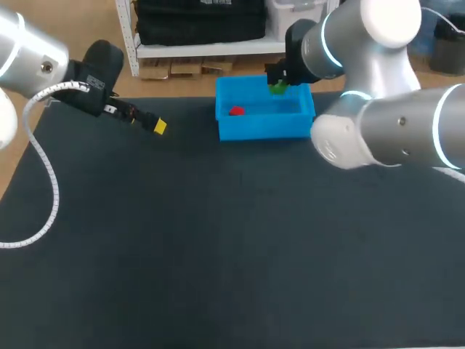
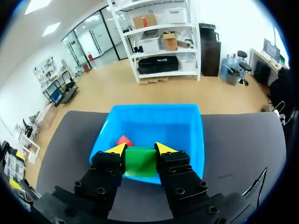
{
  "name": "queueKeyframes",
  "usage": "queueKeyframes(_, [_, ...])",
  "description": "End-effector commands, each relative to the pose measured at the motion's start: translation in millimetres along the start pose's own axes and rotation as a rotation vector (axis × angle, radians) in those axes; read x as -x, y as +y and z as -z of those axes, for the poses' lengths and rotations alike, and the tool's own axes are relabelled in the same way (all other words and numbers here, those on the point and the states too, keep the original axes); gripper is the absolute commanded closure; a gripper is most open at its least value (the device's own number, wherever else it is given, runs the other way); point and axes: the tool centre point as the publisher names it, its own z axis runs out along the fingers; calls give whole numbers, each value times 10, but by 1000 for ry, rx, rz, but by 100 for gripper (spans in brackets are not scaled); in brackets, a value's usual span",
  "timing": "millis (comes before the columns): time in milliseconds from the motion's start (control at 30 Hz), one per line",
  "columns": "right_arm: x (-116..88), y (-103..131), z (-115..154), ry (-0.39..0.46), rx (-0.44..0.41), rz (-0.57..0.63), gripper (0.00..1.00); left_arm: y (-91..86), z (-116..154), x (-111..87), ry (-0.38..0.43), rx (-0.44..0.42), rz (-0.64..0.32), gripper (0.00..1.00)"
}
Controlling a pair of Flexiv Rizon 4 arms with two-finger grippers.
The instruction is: Use the left arm to pick the red cube and place it into the blue plastic box first, then use the right arm to grasp the green cube and put it into the same blue plastic box after the first action is fully finished.
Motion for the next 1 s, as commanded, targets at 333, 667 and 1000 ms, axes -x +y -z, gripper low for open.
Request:
queueKeyframes(333, [124, -105, -653, 108, -2, 7, 100, 12, -1, -10, -5, -5, -3, 0])
queueKeyframes(667, [4, -278, -752, 152, -25, -16, 100, 12, -1, -10, -5, -5, -3, 0])
queueKeyframes(1000, [-48, -309, -759, 177, -17, -35, 100, 12, -1, -10, -5, -5, -3, 0])
